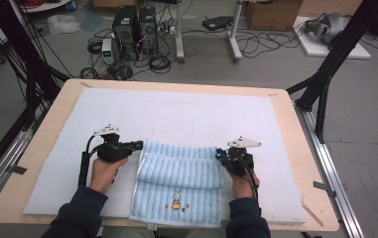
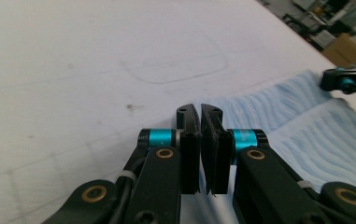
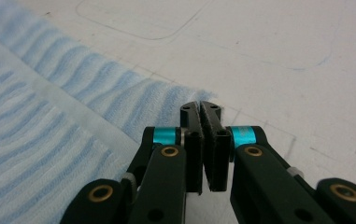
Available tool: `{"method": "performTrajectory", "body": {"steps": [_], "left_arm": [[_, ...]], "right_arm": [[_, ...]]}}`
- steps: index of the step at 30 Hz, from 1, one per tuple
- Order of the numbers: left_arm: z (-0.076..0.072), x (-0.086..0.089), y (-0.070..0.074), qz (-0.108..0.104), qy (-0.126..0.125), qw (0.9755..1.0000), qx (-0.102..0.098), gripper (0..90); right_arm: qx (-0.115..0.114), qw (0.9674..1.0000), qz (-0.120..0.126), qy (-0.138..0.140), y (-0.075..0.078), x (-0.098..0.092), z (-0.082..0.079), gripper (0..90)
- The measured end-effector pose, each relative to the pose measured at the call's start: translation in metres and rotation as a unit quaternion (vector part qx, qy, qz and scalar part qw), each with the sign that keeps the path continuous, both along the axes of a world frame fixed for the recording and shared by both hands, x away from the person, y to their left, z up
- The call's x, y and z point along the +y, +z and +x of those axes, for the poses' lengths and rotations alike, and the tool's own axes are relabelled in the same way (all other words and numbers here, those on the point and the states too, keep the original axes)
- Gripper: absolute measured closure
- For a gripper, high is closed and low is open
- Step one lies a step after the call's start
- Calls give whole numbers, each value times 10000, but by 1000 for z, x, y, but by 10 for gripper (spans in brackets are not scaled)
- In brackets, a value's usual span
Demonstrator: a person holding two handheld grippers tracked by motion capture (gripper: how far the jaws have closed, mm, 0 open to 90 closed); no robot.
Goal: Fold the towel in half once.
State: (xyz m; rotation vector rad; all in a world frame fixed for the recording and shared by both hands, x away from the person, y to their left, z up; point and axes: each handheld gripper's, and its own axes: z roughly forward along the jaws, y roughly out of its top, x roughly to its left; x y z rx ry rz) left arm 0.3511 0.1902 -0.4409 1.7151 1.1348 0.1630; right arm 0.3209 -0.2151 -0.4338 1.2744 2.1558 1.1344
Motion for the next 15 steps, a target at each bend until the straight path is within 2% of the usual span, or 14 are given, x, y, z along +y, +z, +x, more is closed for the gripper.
{"method": "performTrajectory", "body": {"steps": [2,4,7,10,11,13,15], "left_arm": [[0,1,-2,115,-31,9999,3,819],[-2,2,-1,156,-112,9998,34,759],[-5,-2,-1,300,-238,9992,85,660],[-5,-7,-3,494,-268,9984,96,612],[-6,-9,-4,469,-283,9984,120,607],[-6,-13,-5,598,-281,9978,80,631],[-6,-16,-6,716,-297,9970,47,732]], "right_arm": [[66,10000,21,-28,-2,0,2,875],[96,9999,-30,-59,-4,0,2,831],[47,10000,3,-70,-2,-1,0,771],[24,10000,2,-44,-1,0,-2,757],[6,10000,-17,-34,-1,0,-3,755],[33,10000,-21,-8,-3,0,-3,755],[74,10000,-14,2,-4,0,-3,755]]}}
